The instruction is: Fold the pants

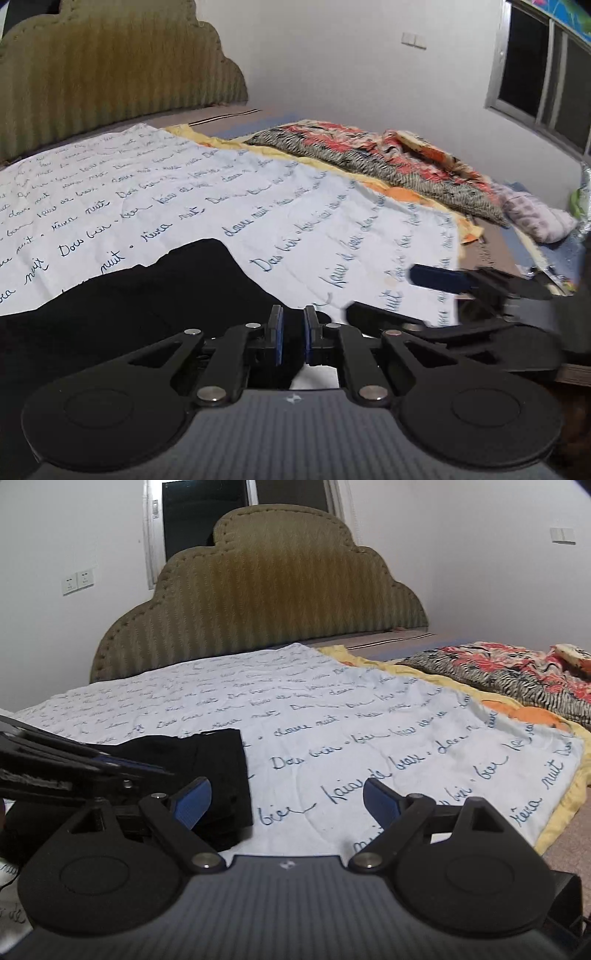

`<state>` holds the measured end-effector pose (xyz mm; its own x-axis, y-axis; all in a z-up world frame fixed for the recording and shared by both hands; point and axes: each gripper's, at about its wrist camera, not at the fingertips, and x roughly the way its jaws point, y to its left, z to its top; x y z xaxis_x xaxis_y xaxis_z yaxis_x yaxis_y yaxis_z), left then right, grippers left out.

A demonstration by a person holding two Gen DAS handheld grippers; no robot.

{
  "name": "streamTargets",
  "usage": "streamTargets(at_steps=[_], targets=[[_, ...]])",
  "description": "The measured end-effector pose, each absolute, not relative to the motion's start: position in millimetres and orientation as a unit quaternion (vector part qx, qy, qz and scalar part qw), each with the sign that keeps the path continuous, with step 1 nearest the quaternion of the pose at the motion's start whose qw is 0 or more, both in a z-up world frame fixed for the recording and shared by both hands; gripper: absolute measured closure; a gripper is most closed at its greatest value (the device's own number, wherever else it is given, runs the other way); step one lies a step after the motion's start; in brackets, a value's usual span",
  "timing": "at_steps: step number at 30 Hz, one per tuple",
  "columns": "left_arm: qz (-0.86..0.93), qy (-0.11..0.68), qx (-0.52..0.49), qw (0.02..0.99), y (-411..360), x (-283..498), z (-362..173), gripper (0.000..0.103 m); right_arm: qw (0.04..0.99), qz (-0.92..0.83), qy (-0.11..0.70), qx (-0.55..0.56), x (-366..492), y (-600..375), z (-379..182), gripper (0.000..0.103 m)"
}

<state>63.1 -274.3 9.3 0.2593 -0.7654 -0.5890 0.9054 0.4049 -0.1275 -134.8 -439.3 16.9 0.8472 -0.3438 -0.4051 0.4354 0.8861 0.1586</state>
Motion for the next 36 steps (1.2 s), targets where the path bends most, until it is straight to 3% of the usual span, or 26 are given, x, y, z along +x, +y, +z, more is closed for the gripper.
streamTargets(at_steps=[2,5,10,17,19,21,22,24,30,33,36], targets=[[-0.525,0.315,0.153,0.775,-288.9,64.6,-5.8,0.093,0.953,-0.204,0.183,0.129,-138.4,-440.9,16.4,0.014],[-0.524,0.279,0.189,0.782,-290.3,48.4,-8.6,0.093,0.95,-0.216,0.185,0.127,-141.2,-444.1,15.7,0.014],[-0.507,0.294,0.156,0.795,-261.5,67.4,13.0,0.092,0.953,-0.218,0.16,0.135,-138.6,-451.5,21.9,0.009],[-0.367,0.343,0.106,0.858,-202.5,144.7,10.7,0.092,0.97,-0.124,0.197,0.07,-70.0,-429.8,35.7,0.011],[-0.346,0.361,0.074,0.863,-186.4,163.7,9.5,0.092,0.975,-0.093,0.196,0.055,-50.2,-419.9,39.2,0.019],[-0.321,0.364,0.061,0.872,-175.5,176.1,8.9,0.092,0.975,-0.063,0.21,0.047,-29.9,-412.1,41.1,0.051],[-0.313,0.364,0.058,0.875,-171.6,180.8,8.7,0.092,0.973,-0.053,0.221,0.042,-18.7,-409.5,40.5,0.059],[-0.309,0.368,0.049,0.875,-168.1,190.2,7.2,0.092,0.967,-0.047,0.248,0.027,1.0,-407.1,36.6,0.086],[-0.271,0.391,0.042,0.879,-167.1,220.0,-12.9,0.092,0.947,-0.037,0.319,-0.003,50.1,-411.5,18.0,0.091],[-0.255,0.415,-0.026,0.873,-147.0,233.3,-15.9,0.092,0.941,-0.036,0.337,0.014,72.7,-422.2,9.3,0.092],[-0.243,0.389,-0.013,0.888,-137.8,225.1,-2.9,0.092,0.941,-0.034,0.337,0.024,72.6,-423.2,11.7,0.091]])
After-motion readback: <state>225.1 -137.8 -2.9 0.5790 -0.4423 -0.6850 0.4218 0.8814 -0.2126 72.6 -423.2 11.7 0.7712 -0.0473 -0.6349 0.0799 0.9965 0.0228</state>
